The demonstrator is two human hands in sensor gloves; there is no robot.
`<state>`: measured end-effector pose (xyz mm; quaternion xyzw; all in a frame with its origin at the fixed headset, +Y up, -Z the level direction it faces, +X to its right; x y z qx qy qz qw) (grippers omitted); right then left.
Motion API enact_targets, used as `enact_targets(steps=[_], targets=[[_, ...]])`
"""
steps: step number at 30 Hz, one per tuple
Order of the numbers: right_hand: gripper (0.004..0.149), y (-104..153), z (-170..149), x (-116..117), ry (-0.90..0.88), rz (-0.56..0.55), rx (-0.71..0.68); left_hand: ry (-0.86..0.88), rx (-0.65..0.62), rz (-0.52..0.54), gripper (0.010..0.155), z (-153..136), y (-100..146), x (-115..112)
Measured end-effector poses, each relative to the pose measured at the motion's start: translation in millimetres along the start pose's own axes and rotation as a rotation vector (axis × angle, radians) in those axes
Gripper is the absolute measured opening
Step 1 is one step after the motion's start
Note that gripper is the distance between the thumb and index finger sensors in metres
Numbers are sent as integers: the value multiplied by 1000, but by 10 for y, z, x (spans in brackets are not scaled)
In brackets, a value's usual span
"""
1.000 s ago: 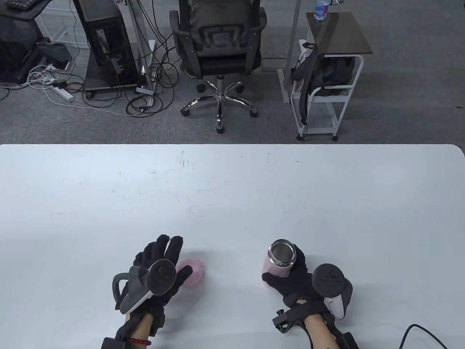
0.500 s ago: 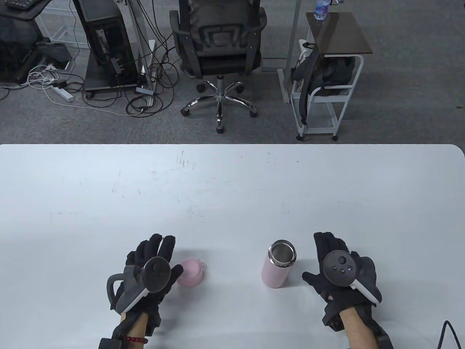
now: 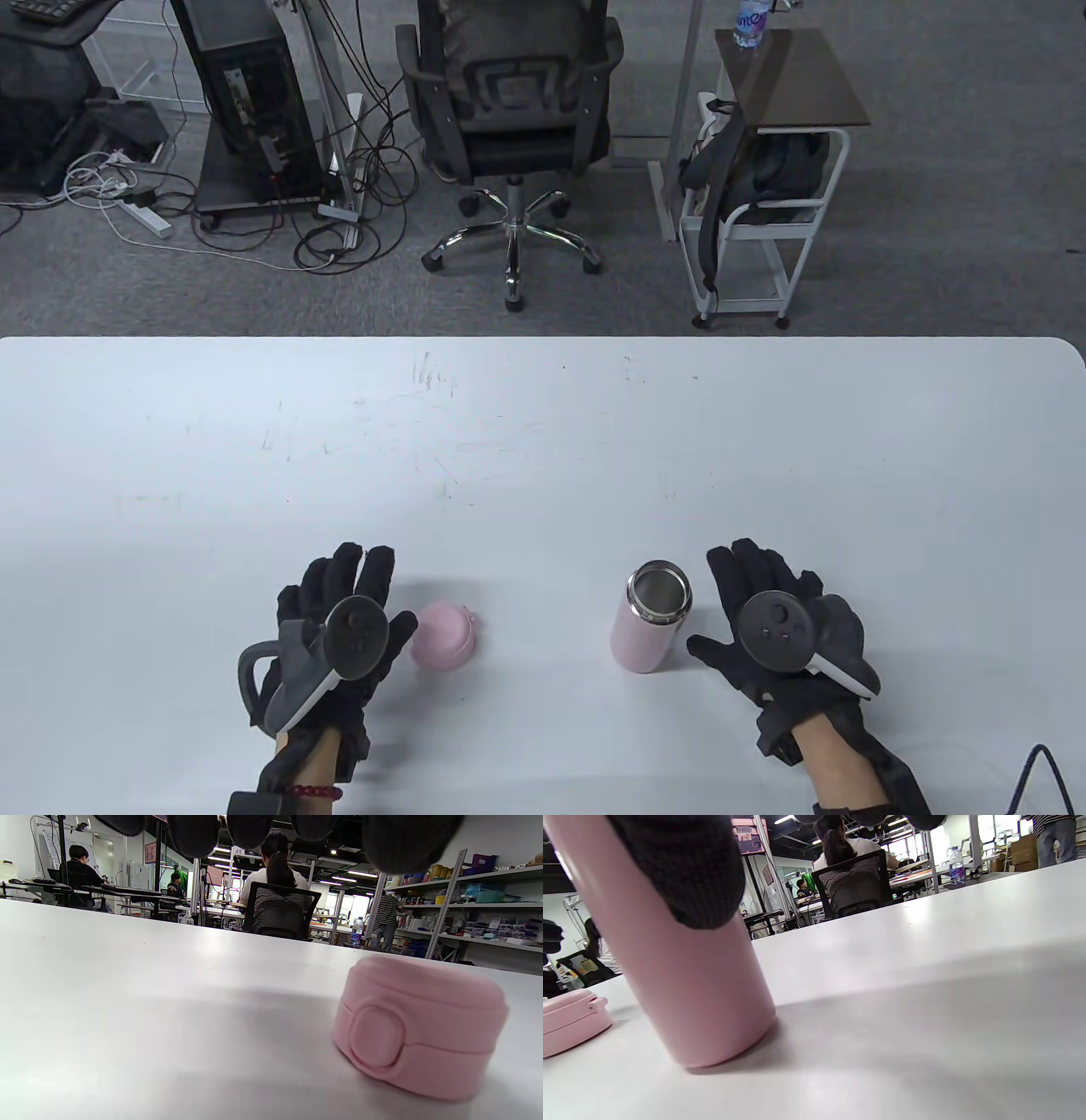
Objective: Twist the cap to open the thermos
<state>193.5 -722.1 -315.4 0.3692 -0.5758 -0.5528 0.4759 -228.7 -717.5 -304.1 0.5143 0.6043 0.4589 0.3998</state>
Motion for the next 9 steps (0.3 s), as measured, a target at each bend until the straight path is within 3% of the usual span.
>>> enact_targets(steps=[9], targets=[[80, 3, 5, 61, 43, 34, -3, 6, -22, -31, 78, 55, -4, -52]])
Point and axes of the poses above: the tracker on the back of each hand, its own z axis roughly to the thumb side, its own y axis roughly from the fingertips to the wrist, x = y × z, the point moved 5 cm from there along -y, roughly from the wrist to the fingertips, and after that the axes turned 13 degrees about x, right-handed, at the moved point
